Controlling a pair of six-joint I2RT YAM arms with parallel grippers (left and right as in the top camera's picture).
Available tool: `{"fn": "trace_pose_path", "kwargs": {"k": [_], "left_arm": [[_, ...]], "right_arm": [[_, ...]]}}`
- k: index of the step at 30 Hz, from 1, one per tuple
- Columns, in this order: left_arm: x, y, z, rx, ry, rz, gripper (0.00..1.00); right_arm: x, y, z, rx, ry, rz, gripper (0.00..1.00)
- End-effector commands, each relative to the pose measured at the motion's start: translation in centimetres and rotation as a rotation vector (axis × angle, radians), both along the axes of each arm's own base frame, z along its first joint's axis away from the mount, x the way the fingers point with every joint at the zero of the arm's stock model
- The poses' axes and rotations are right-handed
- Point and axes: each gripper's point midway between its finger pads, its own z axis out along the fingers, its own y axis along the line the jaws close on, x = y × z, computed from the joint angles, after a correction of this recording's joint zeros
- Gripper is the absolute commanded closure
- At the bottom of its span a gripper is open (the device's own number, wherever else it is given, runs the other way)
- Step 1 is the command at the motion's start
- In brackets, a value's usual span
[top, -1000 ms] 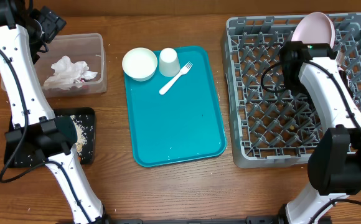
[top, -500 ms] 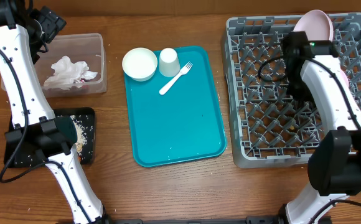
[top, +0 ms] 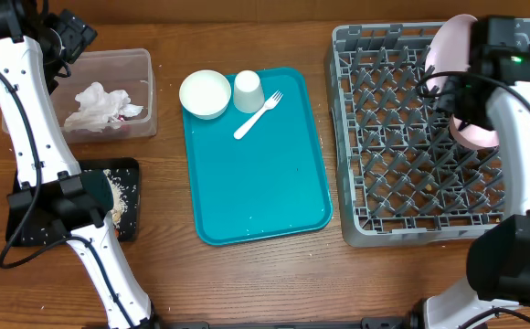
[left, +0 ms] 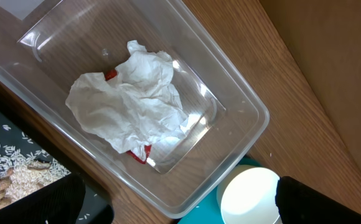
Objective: Sort waste into correct bins and load items into the dishwasher rack
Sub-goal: 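Lower the pink bowl into the rack's right side, then slide the bowl toward the rack centre and open the right gripper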
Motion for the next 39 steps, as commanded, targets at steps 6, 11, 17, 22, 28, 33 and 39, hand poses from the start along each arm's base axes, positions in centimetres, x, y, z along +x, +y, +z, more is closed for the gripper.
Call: {"fn": "trace_pose_path", "kwargs": {"k": [6,11,17,22,28,33,39], "left_arm": [[0.0,-0.2,0.0,0.003,0.003,0.001,0.0],[0.0,-0.2,0.0,0.003,0.003,0.001,0.0],[0.0,-0.2,0.0,0.003,0.003,0.001,0.0],[0.0,-0.2,0.0,0.003,0.003,0.001,0.0],[0.0,-0.2,0.0,0.003,0.003,0.001,0.0],[0.0,-0.3,0.0,0.003,0.003,0.001,0.0],[0.0,-0.3,0.0,0.003,0.003,0.001,0.0]], "right_arm": [[0.2,0.1,-0.6,0.212,-0.033,0.097,0.42],[0.2,0.3,-3.6,0.212,0.053,0.11,0.44],[0.1,0.5,-5.5,0.23,0.112,0.106,0.49],[-0.7,0.6,-6.0,0.243,0.151,0.094,0.88],[-2.0,0.9,-4.8,0.264,0.187,0.065,0.96],[-2.9,0.3,-1.4,0.217,0.149,0.038,0.86],[-1.3,-1.7,-1.2,0.102,0.103,0.094,0.45]]}}
